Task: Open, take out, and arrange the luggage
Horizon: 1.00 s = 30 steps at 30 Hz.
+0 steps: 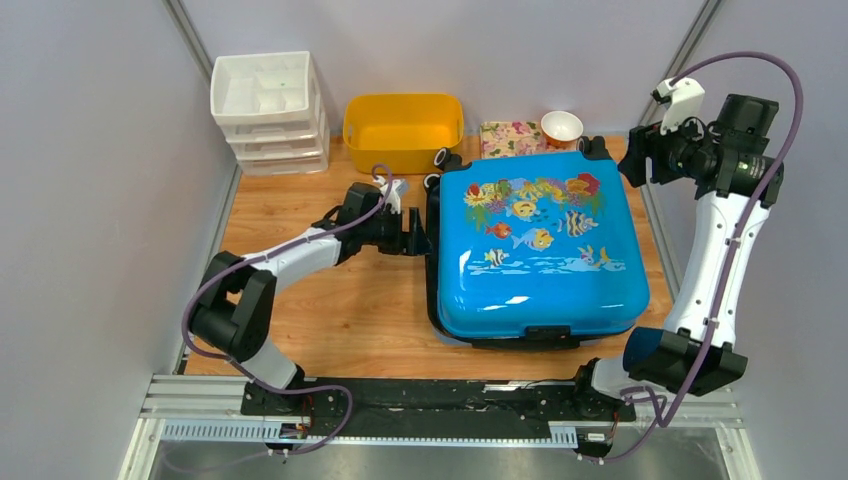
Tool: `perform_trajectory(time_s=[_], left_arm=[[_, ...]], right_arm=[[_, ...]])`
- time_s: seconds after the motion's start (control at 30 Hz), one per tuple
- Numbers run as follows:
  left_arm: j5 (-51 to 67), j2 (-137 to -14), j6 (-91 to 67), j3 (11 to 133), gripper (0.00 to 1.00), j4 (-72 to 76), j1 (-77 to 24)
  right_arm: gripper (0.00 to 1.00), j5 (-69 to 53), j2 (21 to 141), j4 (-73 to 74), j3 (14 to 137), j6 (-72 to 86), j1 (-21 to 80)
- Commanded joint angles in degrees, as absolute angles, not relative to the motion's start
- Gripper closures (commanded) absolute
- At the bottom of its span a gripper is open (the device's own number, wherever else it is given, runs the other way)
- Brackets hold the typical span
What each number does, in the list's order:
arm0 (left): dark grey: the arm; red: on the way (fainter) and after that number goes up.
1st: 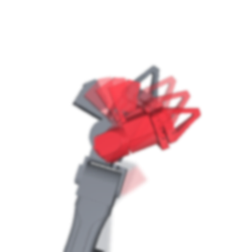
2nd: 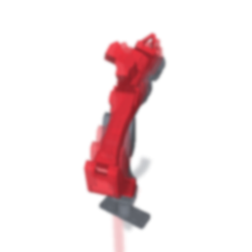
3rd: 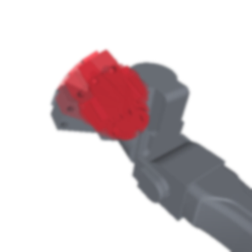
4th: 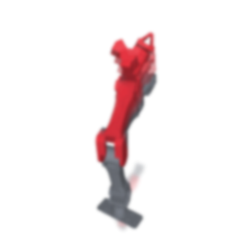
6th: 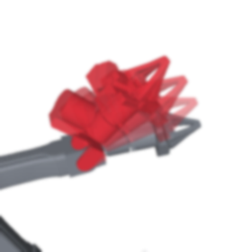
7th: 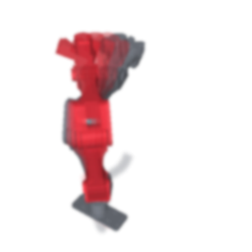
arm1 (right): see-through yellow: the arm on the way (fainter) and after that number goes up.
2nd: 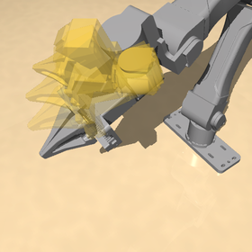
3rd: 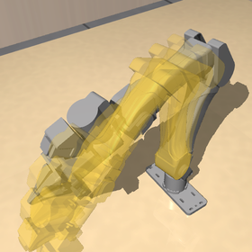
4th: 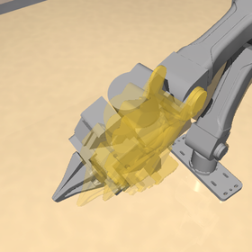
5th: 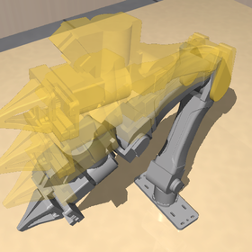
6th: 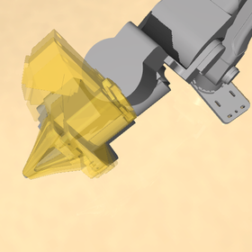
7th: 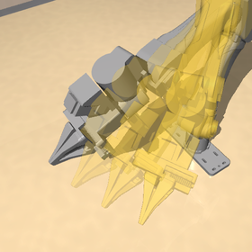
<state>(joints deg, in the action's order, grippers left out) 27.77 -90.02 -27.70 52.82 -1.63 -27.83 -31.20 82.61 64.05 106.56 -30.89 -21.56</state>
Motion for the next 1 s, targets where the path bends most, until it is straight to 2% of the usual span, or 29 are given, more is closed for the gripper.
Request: perform_trajectory(time_s=[0.0, 0.1, 0.33, 0.4, 0.5, 0.53, 0.63, 0.77, 0.97], left_arm=[[15.14, -93.77, -26.46, 58.88, 0.15, -9.03, -30.49], [8.1, -97.11, -26.98, 61.17, 0.15, -13.44, -32.43], [3.95, -105.37, -32.78, 62.93, 0.14, -16.0, -33.75], [7.97, -105.64, -34.71, 60.13, 0.13, -11.81, -33.66], [27.86, -104.07, -37.69, 53.19, 0.11, 4.34, -32.18], [31.34, -102.5, -38.92, 51.35, 0.1, 13.53, -31.91], [37.61, -98.9, -44.29, 46.23, 0.1, 26.94, -30.85], [38.67, -95.72, -41.49, 52.27, 0.1, 21.98, -31.2], [36.12, -92.03, -36.91, 56.78, 0.1, 14.77, -33.31]], right_arm=[[0.3, -31.73, 79.46, 66.88, 107.4, -28.21, -19.78], [0.3, -31.11, 78.14, 66.36, 107.49, -28.39, -18.38], [0.28, -30.85, 77.08, 69.26, 110.21, -28.74, -15.65], [0.28, -31.9, 76.82, 69.7, 110.04, -28.56, -15.47], [0.28, -34.96, 75.94, 70.92, 108.81, -30.57, -14.94], [0.28, -35.33, 75.07, 71.19, 107.94, -31.28, -14.68], [0.28, -35.42, 74.36, 72.68, 107.75, -33.83, -12.22], [0.28, -33.93, 73.92, 76.63, 109.77, -36.12, -6.26], [0.29, -24.98, 72.34, 77.17, 109.07, -36.47, 10.35]])
